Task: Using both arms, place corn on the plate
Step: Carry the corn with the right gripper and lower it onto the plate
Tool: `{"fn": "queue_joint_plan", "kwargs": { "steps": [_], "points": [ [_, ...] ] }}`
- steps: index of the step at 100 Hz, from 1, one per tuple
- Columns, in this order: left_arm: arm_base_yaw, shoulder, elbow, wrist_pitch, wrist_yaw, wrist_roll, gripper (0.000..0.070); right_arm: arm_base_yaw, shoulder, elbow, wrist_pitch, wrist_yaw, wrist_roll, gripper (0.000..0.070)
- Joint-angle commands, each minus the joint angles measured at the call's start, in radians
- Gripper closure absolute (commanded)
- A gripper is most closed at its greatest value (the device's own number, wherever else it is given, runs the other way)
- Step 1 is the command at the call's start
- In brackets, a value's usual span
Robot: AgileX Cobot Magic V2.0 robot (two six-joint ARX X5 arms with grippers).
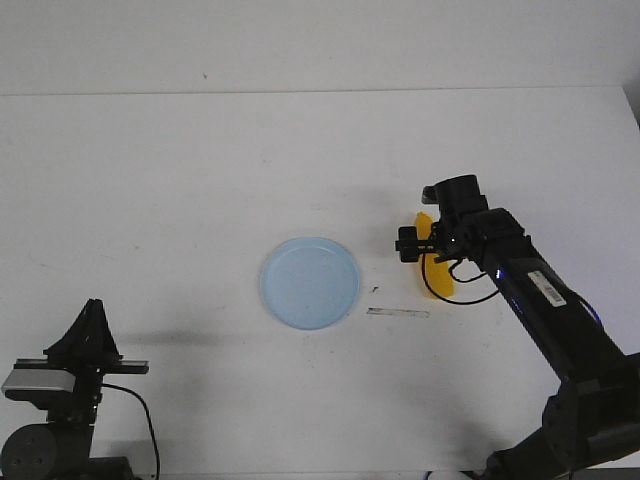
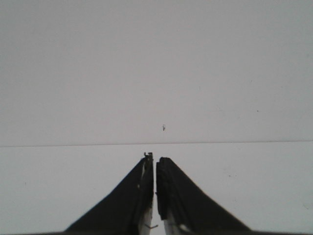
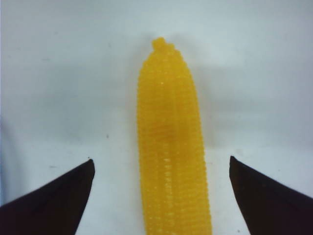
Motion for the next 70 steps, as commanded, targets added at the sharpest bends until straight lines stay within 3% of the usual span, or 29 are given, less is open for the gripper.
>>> {"fn": "queue_joint_plan", "kwargs": {
  "steps": [1,44,49,58,70],
  "points": [
    [0.0,-0.003,0.016,0.016,0.002,0.002,0.0698,0.007,0.036,0.018,0.001,0.006,0.007,0.0065],
    [0.0,-0.003,0.016,0.016,0.002,0.002,0.0697,0.008,0.138,0.016,0.01,0.04,-0.014,0.0085],
    [0.0,-0.003,0.016,0.016,0.002,0.002,0.0698,0.008,0.141,0.016,0.005,0.043,-0.014,0.0136],
    [0.0,-0.003,0.016,0.016,0.002,0.002,0.0697,0.008,0.141,0.016,0.009,0.043,-0.014,0.0338],
    [0.0,-0.003,0.016,0.016,0.002,0.002,0.0697,0.008,0.141,0.016,0.01,0.043,-0.014,0.0366]
  ]
}}
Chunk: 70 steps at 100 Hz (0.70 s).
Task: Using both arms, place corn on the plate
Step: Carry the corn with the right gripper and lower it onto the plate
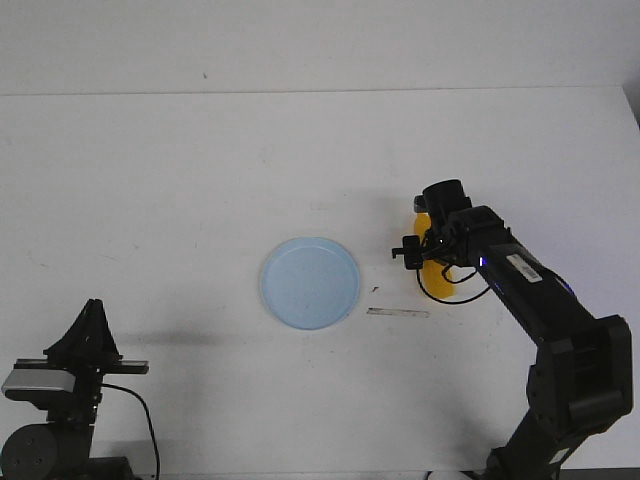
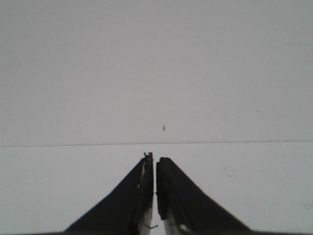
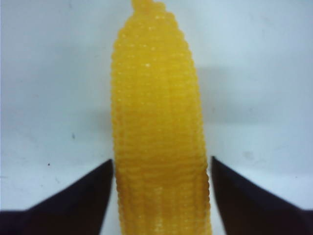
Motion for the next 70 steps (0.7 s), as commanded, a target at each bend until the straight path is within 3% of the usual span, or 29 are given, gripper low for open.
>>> {"fn": "queue_joint_plan", "kwargs": {
  "steps": [1,35,58,70],
  "points": [
    [0.0,-0.003,0.016,0.016,0.002,0.002,0.0697,0.006,0.023,0.016,0.005,0.004,-0.003,0.0366],
    [0.0,-0.003,0.016,0.016,0.002,0.002,0.0698,0.078,-0.057,0.097,0.0,-0.018,-0.003,0.0366],
    [0.0,-0.003,0.016,0.016,0.002,0.002,0.0697,0.222,-0.058,0.119,0.114,-0.249,-0.002,0.0366],
    [0.0,-0.003,0.016,0.016,0.002,0.002,0.0698,0.313,-0.022,0.118,0.164,-0.332,0.018,0.0366]
  ]
}}
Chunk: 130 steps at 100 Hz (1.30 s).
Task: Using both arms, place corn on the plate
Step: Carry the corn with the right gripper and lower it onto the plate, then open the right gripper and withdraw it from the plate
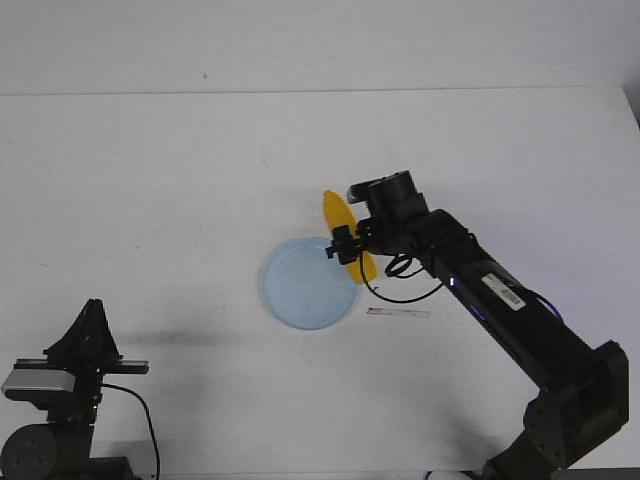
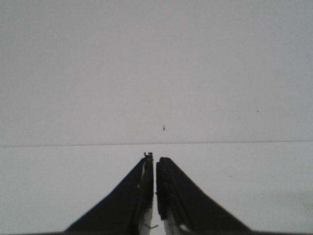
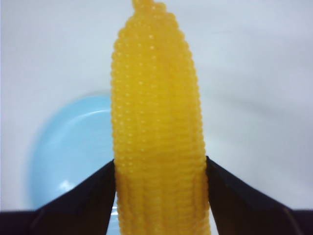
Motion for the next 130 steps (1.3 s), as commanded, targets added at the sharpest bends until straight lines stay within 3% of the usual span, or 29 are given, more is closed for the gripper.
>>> {"fn": "queue_joint_plan", "kwargs": {
  "steps": [1,25,44,87,97,109,114,122,130],
  "points": [
    [0.0,-0.003,0.016,0.016,0.002,0.002,0.0698,0.046,0.042,0.01,0.024,-0.028,0.019,0.0366],
    [0.0,-0.003,0.016,0.016,0.002,0.002,0.0697,0.14,0.144,0.01,0.037,-0.029,0.071,0.0339],
    [0.0,-0.003,0.016,0.016,0.002,0.002,0.0698,0.156,0.186,0.01,0.038,-0.021,0.085,0.0204],
    [0.0,-0.003,0.016,0.016,0.002,0.002,0.0698,0.159,0.111,0.051,0.055,-0.016,0.047,0.0207],
    [0.0,-0.003,0.016,0.016,0.002,0.002,0.0698,0.159,0.061,0.046,0.052,0.05,-0.025,0.0288],
    [0.0,-0.003,0.016,0.016,0.002,0.002,0.0698,0.158,-0.029,-0.013,0.078,0.175,-0.106,0.0531],
    [0.0,-0.003,0.016,0.016,0.002,0.002,0.0698,0.15,-0.077,-0.059,0.102,0.218,-0.127,0.0601],
    [0.0,-0.003,0.015,0.016,0.002,0.002,0.0698,0.122,-0.166,-0.157,0.167,0.248,-0.146,0.0652],
    [0.0,-0.003,0.016,0.016,0.002,0.002,0.0697,0.085,-0.265,-0.281,0.265,0.248,-0.146,0.0654]
  ]
}}
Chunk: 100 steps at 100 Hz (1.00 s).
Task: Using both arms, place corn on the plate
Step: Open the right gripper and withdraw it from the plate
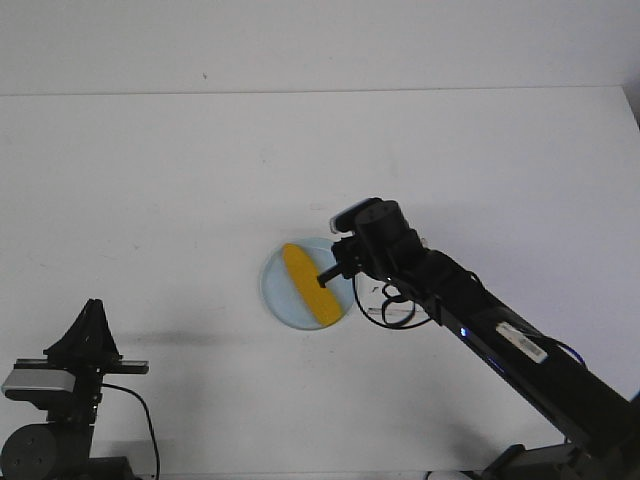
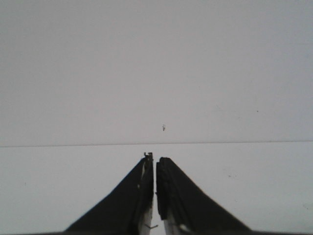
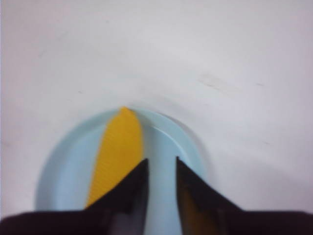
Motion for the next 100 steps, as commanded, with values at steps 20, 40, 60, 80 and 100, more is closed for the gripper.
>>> {"fn": "queue_joint_plan", "kwargs": {
  "steps": [20,40,60,80,100],
  "points": [
    [0.0,-0.003,0.016,0.016,0.002,0.002,0.0698,-0.164,-0.316,-0.384,0.329,0.009,-0.094,0.0653],
    [0.0,-0.003,0.016,0.016,0.002,0.002,0.0697,-0.333,-0.567,-0.597,0.416,0.008,-0.166,0.0674],
    [0.0,-0.003,0.016,0.016,0.002,0.002,0.0697,-0.465,-0.835,-0.727,0.399,0.005,-0.132,0.0684],
    [0.0,-0.003,0.016,0.016,0.002,0.002,0.0697,-0.516,-1.033,-0.759,0.354,0.008,-0.123,0.0684],
    [0.0,-0.003,0.016,0.016,0.002,0.002,0.0697,-0.516,-1.164,-0.759,0.357,0.008,-0.123,0.0684]
  ]
}}
